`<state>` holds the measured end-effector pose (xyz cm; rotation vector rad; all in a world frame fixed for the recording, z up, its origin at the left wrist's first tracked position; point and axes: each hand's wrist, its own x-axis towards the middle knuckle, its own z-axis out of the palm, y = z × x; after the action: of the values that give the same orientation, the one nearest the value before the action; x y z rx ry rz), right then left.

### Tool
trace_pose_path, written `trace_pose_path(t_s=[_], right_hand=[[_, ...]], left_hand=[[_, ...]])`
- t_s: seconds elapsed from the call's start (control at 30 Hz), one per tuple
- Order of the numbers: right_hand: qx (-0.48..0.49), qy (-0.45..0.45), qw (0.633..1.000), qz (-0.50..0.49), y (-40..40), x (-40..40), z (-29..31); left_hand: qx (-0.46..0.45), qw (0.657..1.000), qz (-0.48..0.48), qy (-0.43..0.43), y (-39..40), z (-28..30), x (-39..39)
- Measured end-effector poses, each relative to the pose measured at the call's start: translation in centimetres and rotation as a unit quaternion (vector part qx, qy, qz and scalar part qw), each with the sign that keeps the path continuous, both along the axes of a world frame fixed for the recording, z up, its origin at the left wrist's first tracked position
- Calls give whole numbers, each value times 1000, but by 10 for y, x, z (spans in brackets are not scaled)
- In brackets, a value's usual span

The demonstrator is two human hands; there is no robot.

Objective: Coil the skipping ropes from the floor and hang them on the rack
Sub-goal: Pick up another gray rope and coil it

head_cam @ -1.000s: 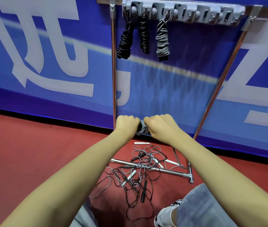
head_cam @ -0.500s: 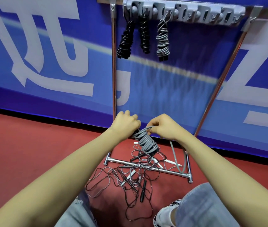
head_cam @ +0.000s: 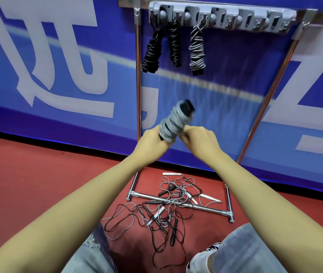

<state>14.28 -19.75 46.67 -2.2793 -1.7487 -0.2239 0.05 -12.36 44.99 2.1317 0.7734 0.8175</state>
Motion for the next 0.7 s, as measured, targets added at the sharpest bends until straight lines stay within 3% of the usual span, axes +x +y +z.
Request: trace_pose_path(t_s=[0.07,0.17,0.3,0.47,0.7], right_hand=[[7,-4,1000,5,1,1,-1],[-8,4,1000,11,-1,3,-7],[-49,-18,998,35,-7,-1,-15],[-91,-15,994,65,-9,-9,-14],[-102,-8,989,110,-12,-24,-5]], left_hand=[[-115,992,34,-49,-4,10,11],[-105,991,81,-2,-1,14,20],[21,974,178,136,4,8,29],[242,882,208,346,11,4,31],[302,842,180,408,17,-8,29]])
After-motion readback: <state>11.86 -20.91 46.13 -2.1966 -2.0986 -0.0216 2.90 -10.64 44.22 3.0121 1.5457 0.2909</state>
